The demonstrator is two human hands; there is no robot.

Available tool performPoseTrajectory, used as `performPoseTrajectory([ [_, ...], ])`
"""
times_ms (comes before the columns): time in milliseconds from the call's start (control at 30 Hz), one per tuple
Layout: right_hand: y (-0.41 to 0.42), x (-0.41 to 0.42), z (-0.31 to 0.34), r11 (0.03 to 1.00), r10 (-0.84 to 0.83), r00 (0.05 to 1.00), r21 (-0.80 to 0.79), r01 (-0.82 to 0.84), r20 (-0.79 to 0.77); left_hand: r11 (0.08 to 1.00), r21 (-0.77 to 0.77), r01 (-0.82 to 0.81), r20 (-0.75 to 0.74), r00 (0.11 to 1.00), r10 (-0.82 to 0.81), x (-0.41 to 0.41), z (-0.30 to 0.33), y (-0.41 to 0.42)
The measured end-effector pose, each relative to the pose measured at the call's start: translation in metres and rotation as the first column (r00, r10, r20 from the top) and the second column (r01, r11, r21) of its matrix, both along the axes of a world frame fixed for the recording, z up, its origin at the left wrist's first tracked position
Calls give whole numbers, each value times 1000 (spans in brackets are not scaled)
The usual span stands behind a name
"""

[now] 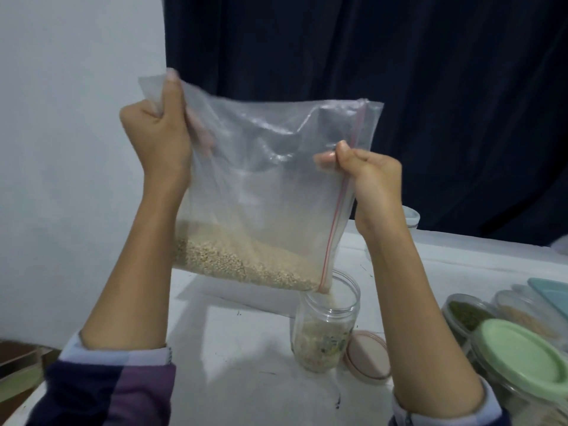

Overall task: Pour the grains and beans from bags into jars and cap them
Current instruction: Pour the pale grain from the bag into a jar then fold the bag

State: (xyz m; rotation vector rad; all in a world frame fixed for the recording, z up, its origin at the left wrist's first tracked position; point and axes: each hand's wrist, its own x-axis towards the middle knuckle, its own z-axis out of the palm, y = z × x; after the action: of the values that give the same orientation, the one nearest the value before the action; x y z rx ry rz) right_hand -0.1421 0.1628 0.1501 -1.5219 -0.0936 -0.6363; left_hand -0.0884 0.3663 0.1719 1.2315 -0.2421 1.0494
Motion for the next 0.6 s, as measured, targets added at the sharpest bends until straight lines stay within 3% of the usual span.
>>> performPoseTrajectory([
  [167, -5, -1, -1, 1000, 9, 1000, -4, -9, 12, 999, 44, 2, -8, 1000, -1, 1, 1, 2],
  [267, -6, -1, -2, 999, -15, 999, 43, 14, 32, 1000, -4, 22, 18, 1000, -22, -2, 3, -1],
  [367, -8, -1, -1, 1000, -10, 1000, 15, 9, 27, 991, 118, 67, 20, 997, -69, -4, 3, -7],
  [467, -9, -2, 0, 997, -27, 999, 71, 24, 44, 999, 32, 43, 26, 999, -44, -7, 9, -6],
  [600, -9, -3, -1, 1000, 9, 999, 15, -10, 44, 996, 74, 42, 30, 999, -45, -10, 10, -11],
])
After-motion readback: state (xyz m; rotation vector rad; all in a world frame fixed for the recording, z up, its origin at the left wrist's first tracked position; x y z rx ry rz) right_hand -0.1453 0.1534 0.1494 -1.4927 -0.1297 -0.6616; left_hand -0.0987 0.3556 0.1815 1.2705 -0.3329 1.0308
